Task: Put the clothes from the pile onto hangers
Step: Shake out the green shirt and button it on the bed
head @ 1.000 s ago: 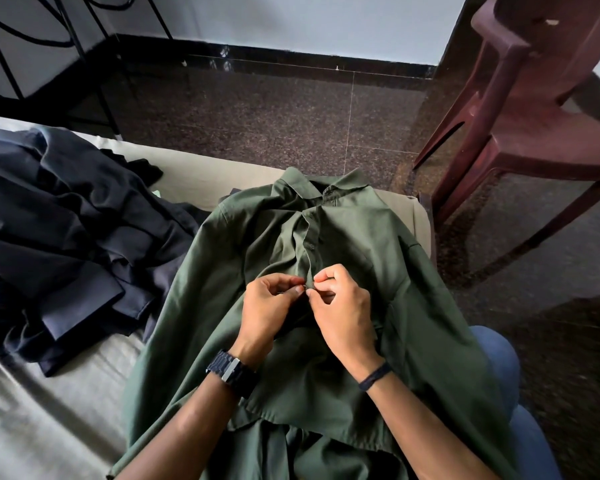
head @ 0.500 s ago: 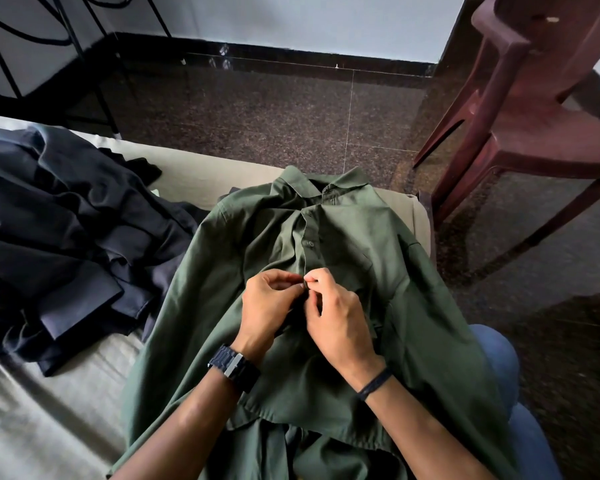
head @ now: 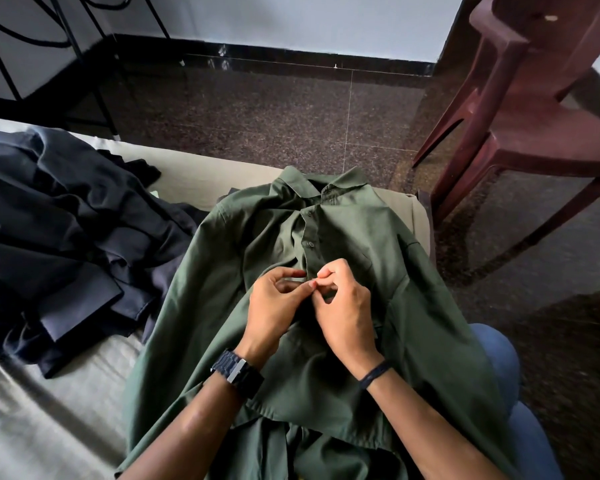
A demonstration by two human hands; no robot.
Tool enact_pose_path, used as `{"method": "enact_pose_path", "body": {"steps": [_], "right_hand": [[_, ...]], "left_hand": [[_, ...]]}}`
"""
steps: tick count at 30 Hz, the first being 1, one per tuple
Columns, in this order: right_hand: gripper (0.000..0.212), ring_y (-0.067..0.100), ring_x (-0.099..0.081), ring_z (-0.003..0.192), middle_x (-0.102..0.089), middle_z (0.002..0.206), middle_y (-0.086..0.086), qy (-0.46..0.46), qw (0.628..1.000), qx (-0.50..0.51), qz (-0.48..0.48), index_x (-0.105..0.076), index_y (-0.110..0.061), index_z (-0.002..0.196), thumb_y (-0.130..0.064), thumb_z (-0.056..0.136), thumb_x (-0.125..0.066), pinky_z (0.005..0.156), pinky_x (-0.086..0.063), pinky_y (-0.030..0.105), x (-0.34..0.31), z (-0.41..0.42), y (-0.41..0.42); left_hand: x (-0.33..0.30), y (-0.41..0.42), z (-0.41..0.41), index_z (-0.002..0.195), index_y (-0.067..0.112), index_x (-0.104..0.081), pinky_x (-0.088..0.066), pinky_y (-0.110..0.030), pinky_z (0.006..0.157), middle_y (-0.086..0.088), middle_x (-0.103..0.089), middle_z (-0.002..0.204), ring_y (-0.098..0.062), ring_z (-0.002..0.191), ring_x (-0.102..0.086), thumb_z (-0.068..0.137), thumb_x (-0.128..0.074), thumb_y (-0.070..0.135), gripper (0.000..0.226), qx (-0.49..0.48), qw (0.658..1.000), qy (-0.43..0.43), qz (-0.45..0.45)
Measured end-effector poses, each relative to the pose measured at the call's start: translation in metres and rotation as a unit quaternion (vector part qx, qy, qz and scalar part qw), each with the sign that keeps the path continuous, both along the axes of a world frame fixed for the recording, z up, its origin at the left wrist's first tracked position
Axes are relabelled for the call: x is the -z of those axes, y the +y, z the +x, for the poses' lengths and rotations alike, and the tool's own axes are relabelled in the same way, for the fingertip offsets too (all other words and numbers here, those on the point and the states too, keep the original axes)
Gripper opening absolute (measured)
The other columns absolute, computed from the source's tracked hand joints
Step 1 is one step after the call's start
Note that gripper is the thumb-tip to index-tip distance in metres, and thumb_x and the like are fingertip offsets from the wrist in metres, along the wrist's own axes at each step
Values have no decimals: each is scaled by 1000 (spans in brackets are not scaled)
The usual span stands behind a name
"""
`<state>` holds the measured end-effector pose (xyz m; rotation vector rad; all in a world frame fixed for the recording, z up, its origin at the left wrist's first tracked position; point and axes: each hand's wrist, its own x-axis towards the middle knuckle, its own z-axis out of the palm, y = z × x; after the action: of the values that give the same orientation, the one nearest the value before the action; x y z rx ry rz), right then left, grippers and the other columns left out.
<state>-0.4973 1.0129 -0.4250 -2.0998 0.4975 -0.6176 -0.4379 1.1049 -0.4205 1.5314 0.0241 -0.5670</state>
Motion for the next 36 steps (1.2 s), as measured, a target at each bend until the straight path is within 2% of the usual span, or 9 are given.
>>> {"method": "enact_pose_path", "body": {"steps": [4,8,12,18,22,26,29,32,36], "right_hand": [[33,-4,-66,75,-67,77,-7,9,991,15,131,-51,-16,86,4,74,-75,65,-49,9,-1,2,-3],[36,9,-68,70,-69,76,-1,13,966,18,256,-52,-19,83,6,72,-75,64,-57,26,-3,6,-8],[32,15,-65,68,-67,72,1,15,945,29,324,-52,-16,81,8,74,-71,57,-55,28,-8,9,-9],[24,16,-61,67,-62,77,10,4,839,34,543,-52,-7,90,15,82,-58,52,-52,20,-18,23,-19],[25,13,-64,68,-63,82,9,-10,944,72,323,-55,-16,85,8,82,-62,61,-57,25,-9,28,-23],[19,7,-64,66,-64,76,-2,13,990,2,138,-62,-14,86,3,81,-64,66,-56,26,2,26,-11],[25,16,-62,88,-63,97,2,127,987,-98,-15,-65,-12,106,-6,82,-66,84,-49,26,24,17,-9],[42,22,-55,107,-55,112,6,226,960,-152,-59,-55,-18,129,-16,87,-61,97,-41,28,34,3,-16],[38,18,-56,97,-56,102,5,276,932,-214,-99,-62,-20,123,-12,86,-56,91,-44,27,27,-4,-34]], "left_hand": [[3,1,3,92,8,-62,-57,-35,69,-15,-72,80,-22,70,-68,85,-66,-2,13,-17,1000,-24,-7],[7,3,8,85,10,-56,-52,-30,63,-8,-65,70,-21,63,-61,86,-62,-7,18,-9,999,-30,-20],[10,2,12,81,10,-48,-46,-24,52,-4,-55,64,-16,55,-49,87,-57,-10,24,-1,998,-29,-54],[14,-1,29,77,11,-48,-40,-25,59,2,-57,62,-12,59,-48,86,-57,-11,25,24,995,-13,-99],[6,-16,53,77,11,-51,-47,-17,58,2,-61,66,-4,58,-58,84,-63,-9,25,60,994,-71,-58],[9,-33,77,78,13,-56,-49,-14,63,1,-64,71,1,60,-61,82,-66,-8,23,95,987,-129,4],[24,-34,86,79,16,-58,-50,-21,74,-2,-66,76,-2,67,-62,82,-65,-9,26,137,979,-138,54],[39,-23,87,86,12,-59,-50,-14,75,0,-65,83,6,71,-63,83,-58,-16,29,188,967,-141,95],[50,-4,88,99,10,-59,-50,-19,85,-2,-65,95,3,82,-63,81,-59,-17,33,265,942,-151,140]]}}
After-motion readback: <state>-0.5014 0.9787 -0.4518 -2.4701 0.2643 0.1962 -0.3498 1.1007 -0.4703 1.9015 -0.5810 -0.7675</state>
